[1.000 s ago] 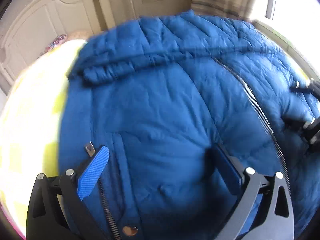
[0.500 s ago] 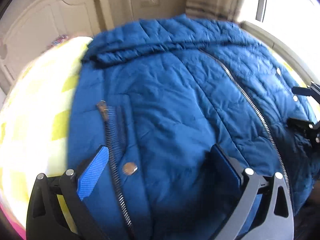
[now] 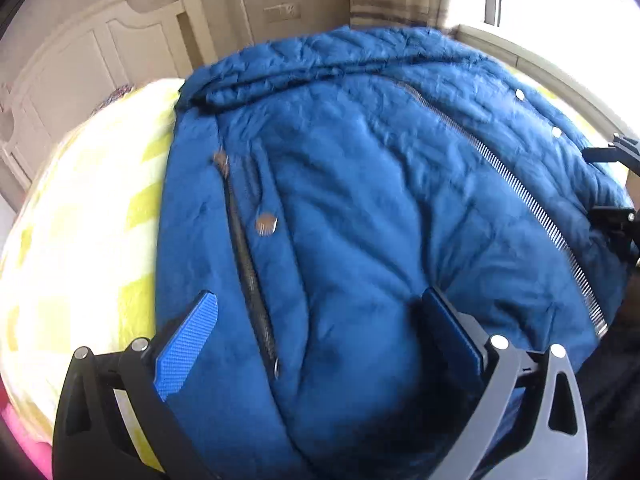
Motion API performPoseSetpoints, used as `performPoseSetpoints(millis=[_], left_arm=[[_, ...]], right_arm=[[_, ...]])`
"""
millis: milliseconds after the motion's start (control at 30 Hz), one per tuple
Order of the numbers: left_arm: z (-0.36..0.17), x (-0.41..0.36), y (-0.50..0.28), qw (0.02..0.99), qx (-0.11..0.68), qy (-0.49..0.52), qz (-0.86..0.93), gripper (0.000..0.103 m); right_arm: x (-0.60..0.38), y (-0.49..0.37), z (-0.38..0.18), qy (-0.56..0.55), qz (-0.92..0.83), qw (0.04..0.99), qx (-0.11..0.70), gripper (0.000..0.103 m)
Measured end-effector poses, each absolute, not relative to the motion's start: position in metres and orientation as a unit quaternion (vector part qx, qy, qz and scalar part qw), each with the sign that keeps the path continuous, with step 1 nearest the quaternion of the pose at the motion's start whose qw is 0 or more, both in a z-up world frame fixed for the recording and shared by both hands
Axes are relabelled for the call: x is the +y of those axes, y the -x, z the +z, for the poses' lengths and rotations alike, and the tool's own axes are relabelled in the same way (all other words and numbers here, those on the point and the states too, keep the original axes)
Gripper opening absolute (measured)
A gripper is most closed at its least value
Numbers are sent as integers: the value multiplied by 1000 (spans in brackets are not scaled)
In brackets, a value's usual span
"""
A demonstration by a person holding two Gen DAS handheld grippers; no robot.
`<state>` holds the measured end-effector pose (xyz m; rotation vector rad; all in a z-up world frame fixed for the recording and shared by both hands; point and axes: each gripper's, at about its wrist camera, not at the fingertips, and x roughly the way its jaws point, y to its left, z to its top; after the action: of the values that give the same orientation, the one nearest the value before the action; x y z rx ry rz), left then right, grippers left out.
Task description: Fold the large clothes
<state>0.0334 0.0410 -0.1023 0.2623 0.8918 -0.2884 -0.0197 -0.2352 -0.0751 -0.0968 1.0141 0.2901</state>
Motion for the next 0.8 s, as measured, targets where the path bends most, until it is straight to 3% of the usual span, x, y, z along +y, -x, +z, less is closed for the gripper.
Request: performPoseSetpoints(millis=[67, 367, 533, 800], left_arm=[[-107, 54, -33, 887, 428, -86, -149, 101], [-105, 48, -26, 893, 421, -93, -131, 101], [-86, 71, 3, 914, 378, -106, -101, 101], [-101, 142, -1, 903, 417, 46, -89, 101]], right_arm=[[-238, 26, -77, 41, 135, 877, 459, 99], [-232, 29, -76, 58, 115, 882, 452, 98], [-262, 60, -51, 40, 97, 898, 427, 98], [-322, 87, -70, -55, 48, 890, 451, 98]])
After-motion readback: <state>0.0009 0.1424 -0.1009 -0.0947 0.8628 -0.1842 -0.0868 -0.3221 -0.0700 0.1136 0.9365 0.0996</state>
